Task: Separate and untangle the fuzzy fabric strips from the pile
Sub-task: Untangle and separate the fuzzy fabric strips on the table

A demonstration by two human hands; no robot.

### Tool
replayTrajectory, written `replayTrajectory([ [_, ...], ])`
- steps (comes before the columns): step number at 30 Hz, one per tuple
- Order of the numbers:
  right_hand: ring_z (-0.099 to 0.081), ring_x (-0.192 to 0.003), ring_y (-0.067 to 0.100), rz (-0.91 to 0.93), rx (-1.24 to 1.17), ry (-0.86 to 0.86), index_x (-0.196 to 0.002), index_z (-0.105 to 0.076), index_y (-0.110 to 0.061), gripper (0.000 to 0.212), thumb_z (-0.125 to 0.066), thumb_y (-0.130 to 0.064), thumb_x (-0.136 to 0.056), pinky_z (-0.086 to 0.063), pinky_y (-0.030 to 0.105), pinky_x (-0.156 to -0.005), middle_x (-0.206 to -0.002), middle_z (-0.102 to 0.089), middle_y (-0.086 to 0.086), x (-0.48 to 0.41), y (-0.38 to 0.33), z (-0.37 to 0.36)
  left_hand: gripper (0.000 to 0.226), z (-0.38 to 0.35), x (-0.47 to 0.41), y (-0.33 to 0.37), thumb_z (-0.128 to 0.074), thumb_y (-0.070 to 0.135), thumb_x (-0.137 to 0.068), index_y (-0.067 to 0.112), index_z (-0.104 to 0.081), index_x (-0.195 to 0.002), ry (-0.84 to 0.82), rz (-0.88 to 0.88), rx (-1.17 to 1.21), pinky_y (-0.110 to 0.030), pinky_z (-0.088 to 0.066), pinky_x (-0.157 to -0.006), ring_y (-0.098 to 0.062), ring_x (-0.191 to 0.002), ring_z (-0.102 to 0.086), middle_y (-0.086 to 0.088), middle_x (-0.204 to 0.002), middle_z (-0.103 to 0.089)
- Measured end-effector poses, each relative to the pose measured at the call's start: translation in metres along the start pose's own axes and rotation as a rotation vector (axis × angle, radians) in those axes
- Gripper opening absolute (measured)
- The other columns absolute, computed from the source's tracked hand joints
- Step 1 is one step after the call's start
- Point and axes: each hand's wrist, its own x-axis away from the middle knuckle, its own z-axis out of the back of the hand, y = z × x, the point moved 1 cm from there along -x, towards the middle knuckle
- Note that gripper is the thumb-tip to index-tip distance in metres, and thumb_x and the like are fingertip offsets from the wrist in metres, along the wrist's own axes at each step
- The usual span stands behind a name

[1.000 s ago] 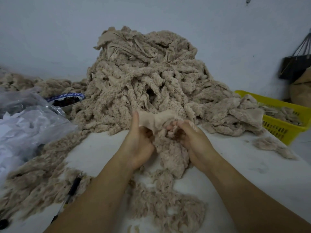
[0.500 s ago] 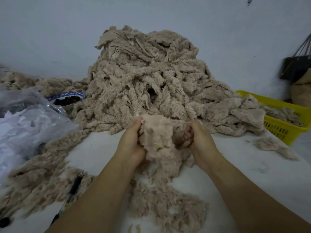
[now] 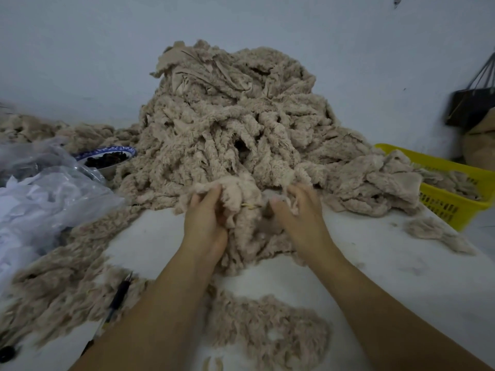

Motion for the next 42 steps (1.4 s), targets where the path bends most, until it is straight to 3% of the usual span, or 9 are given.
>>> replayTrajectory([
  [4,-0.047,-0.104,-0.001,0.204,0.036,0.030,-0.109,-0.057,-0.025,0.053,-0.044,-0.070,-0.084,-0.038,0.010,-0.087,-0.113,-0.046,-0.011,0.010,-0.013,-0.007,0.007,-0.008,0.007,-0.006,-0.062,0.009,-0.095,0.013,-0.056,-0.092,-0.084,-0.068,-0.133,-0.024,-0.055,-0.059,-0.010,-0.062,-0.064,0.002,-0.068,-0.066],
  [8,-0.049,-0.073,0.002,0.138,0.135,-0.064,-0.086,-0.052,-0.022,0.017,-0.056,-0.035,-0.096,-0.042,0.021,-0.067,-0.089,-0.053,-0.007,0.006,-0.007,-0.012,0.011,-0.014,0.014,-0.008,-0.060,0.009,-0.096,0.008,-0.056,-0.106,-0.166,-0.072,-0.165,-0.036,-0.060,-0.077,-0.024,-0.090,-0.068,-0.013,-0.101,-0.068],
  [13,-0.037,-0.051,0.002,0.007,-0.100,-0.040,-0.078,-0.046,-0.018,0.022,-0.052,-0.023,-0.099,-0.034,0.012,-0.047,-0.066,-0.045,-0.009,0.002,0.004,-0.002,0.004,-0.007,0.008,0.001,-0.059,0.013,-0.098,0.014,-0.060,-0.101,-0.083,0.014,-0.003,-0.045,-0.057,-0.086,-0.026,-0.095,-0.068,-0.013,-0.107,-0.069],
  [19,-0.045,-0.056,-0.002,0.017,-0.169,-0.192,-0.078,-0.051,-0.037,0.033,-0.047,-0.068,-0.088,-0.037,0.012,-0.050,-0.066,-0.050,-0.017,0.004,-0.001,-0.010,0.023,-0.010,0.009,0.000,-0.055,0.020,-0.100,0.003,-0.059,-0.114,-0.111,0.145,0.046,-0.034,-0.060,-0.074,-0.021,-0.084,-0.069,-0.013,-0.101,-0.069],
  [23,-0.038,-0.045,-0.001,-0.021,-0.090,-0.214,-0.069,-0.045,-0.030,0.028,-0.052,-0.046,-0.090,-0.030,0.012,-0.043,-0.052,-0.044,-0.019,0.004,0.005,-0.014,0.033,-0.006,0.009,0.006,-0.048,0.023,-0.103,0.001,-0.063,-0.123,-0.120,0.206,0.161,-0.044,-0.048,-0.105,-0.027,-0.115,-0.064,-0.016,-0.120,-0.067],
  [28,-0.051,-0.065,0.008,-0.289,-0.531,-0.089,-0.063,-0.055,-0.033,0.026,-0.055,-0.037,-0.088,-0.039,0.028,-0.064,-0.070,-0.054,-0.008,-0.003,0.006,-0.001,0.036,0.003,-0.001,0.006,-0.047,0.032,-0.104,0.005,-0.064,-0.122,-0.037,0.214,0.200,-0.041,-0.038,-0.115,-0.022,-0.126,-0.057,-0.011,-0.132,-0.063],
  [33,-0.056,-0.082,0.014,-0.280,-0.626,-0.141,-0.059,-0.059,-0.033,0.023,-0.052,-0.034,-0.082,-0.044,0.036,-0.075,-0.082,-0.059,-0.004,-0.004,0.005,-0.005,0.074,-0.005,0.013,-0.001,-0.059,0.069,-0.081,0.003,-0.075,-0.111,-0.264,0.433,-0.077,-0.039,-0.060,-0.087,-0.028,-0.108,-0.070,-0.016,-0.121,-0.070],
  [39,-0.055,-0.073,0.003,-0.120,-0.371,-0.233,-0.075,-0.058,-0.036,0.026,-0.042,-0.031,-0.095,-0.043,0.015,-0.063,-0.077,-0.058,-0.015,0.002,-0.002,-0.007,0.032,-0.012,0.023,-0.007,-0.075,0.038,-0.078,0.009,-0.078,-0.090,-0.196,0.395,-0.247,-0.033,-0.061,-0.063,-0.023,-0.085,-0.076,-0.012,-0.098,-0.077],
  [42,-0.050,-0.064,0.011,-0.092,-0.279,-0.207,-0.073,-0.052,-0.023,0.030,-0.041,-0.028,-0.101,-0.041,0.025,-0.061,-0.068,-0.053,-0.004,0.002,-0.002,-0.007,0.027,-0.011,0.016,-0.007,-0.063,0.030,-0.094,0.006,-0.072,-0.098,-0.080,0.282,-0.066,-0.033,-0.061,-0.065,-0.022,-0.083,-0.075,-0.012,-0.096,-0.077],
])
